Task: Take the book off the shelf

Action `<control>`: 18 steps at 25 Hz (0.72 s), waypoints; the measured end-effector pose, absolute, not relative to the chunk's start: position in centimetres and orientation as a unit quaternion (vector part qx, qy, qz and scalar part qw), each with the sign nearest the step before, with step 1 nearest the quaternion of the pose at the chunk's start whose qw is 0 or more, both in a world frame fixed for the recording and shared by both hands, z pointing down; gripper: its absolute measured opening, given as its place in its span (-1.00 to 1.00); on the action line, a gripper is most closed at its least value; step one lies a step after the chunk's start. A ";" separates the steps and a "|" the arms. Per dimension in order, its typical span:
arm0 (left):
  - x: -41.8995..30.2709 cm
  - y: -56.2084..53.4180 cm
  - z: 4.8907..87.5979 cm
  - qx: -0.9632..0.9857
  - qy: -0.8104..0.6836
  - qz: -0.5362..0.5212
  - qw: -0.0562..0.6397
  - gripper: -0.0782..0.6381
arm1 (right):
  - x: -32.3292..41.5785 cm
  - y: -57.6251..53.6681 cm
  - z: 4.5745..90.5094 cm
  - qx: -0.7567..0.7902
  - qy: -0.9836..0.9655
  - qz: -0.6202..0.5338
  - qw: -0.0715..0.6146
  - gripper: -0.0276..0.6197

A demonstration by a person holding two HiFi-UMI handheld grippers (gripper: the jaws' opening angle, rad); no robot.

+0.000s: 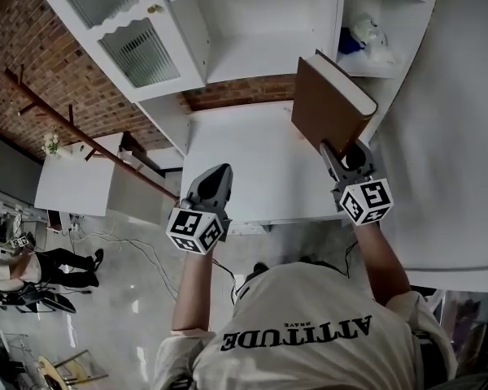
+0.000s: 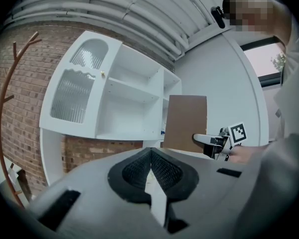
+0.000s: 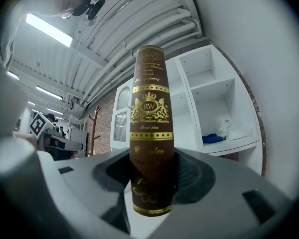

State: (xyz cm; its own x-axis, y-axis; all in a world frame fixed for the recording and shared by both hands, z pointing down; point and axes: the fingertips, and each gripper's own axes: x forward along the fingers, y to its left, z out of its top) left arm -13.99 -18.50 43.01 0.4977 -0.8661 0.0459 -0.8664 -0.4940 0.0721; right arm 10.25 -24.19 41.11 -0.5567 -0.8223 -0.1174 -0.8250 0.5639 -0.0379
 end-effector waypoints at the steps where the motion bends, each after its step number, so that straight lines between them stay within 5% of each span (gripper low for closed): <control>1: -14.6 -18.1 43.1 0.864 -0.502 0.004 0.039 -0.71 | 10.2 -23.9 41.0 -0.470 0.881 0.014 0.059 -0.23; 18: -17.9 -17.0 44.1 0.867 -0.495 -0.008 0.049 -0.71 | 10.3 -20.8 40.7 -0.501 0.864 0.016 0.045 -0.23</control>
